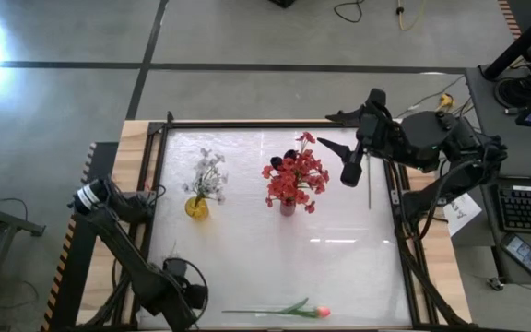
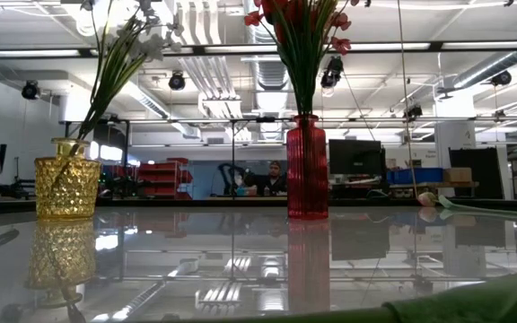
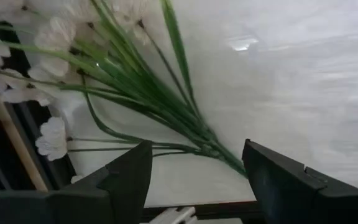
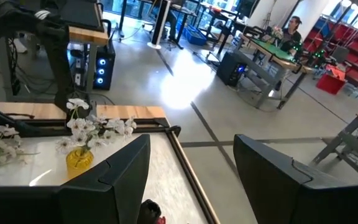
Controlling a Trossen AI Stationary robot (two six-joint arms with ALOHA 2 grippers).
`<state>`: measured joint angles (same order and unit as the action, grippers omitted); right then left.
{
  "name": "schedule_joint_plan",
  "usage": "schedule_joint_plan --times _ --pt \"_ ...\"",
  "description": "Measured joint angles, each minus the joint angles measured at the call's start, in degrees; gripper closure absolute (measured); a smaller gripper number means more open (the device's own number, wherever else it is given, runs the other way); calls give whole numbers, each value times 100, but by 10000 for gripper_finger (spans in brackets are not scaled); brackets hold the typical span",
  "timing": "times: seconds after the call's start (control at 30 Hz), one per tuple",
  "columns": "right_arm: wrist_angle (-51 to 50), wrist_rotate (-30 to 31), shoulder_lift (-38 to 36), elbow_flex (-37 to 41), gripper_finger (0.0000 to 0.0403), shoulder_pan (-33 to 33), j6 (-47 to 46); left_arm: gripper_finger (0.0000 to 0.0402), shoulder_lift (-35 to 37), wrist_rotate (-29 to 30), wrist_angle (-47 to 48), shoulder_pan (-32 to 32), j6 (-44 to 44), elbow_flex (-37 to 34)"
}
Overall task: Sort flowers into vase by color
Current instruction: Put the white flowers into the yellow vase
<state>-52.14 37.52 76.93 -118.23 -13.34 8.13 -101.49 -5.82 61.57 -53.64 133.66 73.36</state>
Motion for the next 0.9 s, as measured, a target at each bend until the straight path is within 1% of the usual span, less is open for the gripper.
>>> schedule_joint_plan --times 0.17,0.33,0.4,0.57,0.67,0.77,0.9 --pt "8 0 2 13 179 0 -132 164 -429 -401 -317 -47 80 0" --pt "92 -4 2 13 179 0 -170 165 -612 -522 -462 -30 171 -61" --pt "173 -4 2 13 179 0 -169 167 -605 -541 -582 -10 196 -198" --pt "382 -9 2 13 179 0 -158 179 -493 -520 -1383 77 199 -796" --pt "478 -13 2 13 179 0 -166 191 -353 -546 -1768 174 164 -1147" --pt "494 -20 2 13 179 0 -196 210 -160 -508 -1835 252 -42 -1393" --pt "493 -21 2 13 179 0 -379 254 146 -336 -1748 312 -393 -1685"
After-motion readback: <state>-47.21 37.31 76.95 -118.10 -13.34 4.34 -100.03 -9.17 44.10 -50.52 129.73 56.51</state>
